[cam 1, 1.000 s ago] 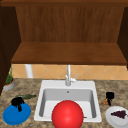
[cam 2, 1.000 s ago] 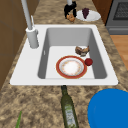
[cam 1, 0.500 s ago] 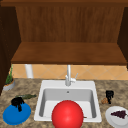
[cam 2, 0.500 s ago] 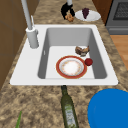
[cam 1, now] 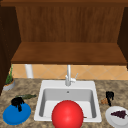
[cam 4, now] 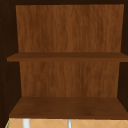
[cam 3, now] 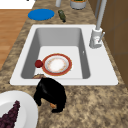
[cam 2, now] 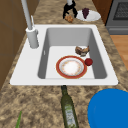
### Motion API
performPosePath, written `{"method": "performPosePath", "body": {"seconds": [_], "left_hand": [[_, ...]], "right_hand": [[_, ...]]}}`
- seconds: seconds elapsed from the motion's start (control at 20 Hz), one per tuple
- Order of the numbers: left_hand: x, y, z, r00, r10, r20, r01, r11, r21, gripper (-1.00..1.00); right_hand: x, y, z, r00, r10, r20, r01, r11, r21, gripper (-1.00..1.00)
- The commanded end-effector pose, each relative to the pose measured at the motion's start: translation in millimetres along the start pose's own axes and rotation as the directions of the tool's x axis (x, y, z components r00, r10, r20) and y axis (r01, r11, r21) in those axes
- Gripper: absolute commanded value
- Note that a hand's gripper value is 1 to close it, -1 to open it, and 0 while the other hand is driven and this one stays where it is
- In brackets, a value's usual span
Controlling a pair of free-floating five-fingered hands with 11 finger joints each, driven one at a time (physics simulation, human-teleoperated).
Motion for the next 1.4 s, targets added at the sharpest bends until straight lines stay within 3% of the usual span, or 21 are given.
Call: {"method": "performPosePath", "body": {"seconds": [0.0,0.2,0.3,0.35,0.4,0.45,0.65,0.95,1.35], "left_hand": [[0.0,0.0,0.0,1.0000,0.000,0.000,0.000,1.0000,0.000,0.00],[0.0,0.0,0.0,1.0000,0.000,0.000,0.000,1.0000,0.000,0.00],[0.0,0.0,0.0,1.0000,0.000,0.000,0.000,1.0000,0.000,0.00],[0.0,0.0,0.0,1.0000,0.000,0.000,0.000,1.0000,0.000,0.00],[0.0,0.0,0.0,1.0000,0.000,0.000,0.000,1.0000,0.000,0.00],[0.0,0.0,0.0,1.0000,0.000,0.000,0.000,1.0000,0.000,0.00],[0.0,0.0,0.0,1.0000,0.000,0.000,0.000,1.0000,0.000,0.00],[0.0,0.0,0.0,1.0000,0.000,0.000,0.000,1.0000,0.000,0.00],[0.0,0.0,0.0,1.0000,0.000,0.000,0.000,1.0000,0.000,0.00]], "right_hand": [[-1.5,-15.6,11.1,0.999,-0.029,-0.027,0.027,0.999,-0.045,-1.00],[3.0,-33.3,28.6,0.999,-0.019,-0.039,0.018,1.000,-0.021,-1.00],[3.4,-36.9,33.1,0.999,0.026,-0.026,-0.026,1.000,0.007,-1.00],[1.7,-27.7,34.7,0.999,0.002,-0.050,-0.003,1.000,-0.019,-1.00],[1.7,-29.7,28.3,0.999,0.028,-0.020,-0.028,1.000,-0.005,-1.00],[1.9,-31.3,28.8,1.000,0.015,-0.012,-0.015,1.000,-0.013,-1.00],[1.5,-32.4,30.9,1.000,0.016,-0.013,-0.017,1.000,-0.022,-1.00],[13.4,-39.0,56.2,0.999,0.011,-0.034,-0.014,0.995,-0.099,-1.00],[48.4,-46.4,87.9,0.999,0.032,-0.036,-0.035,0.996,-0.087,-1.00]]}}
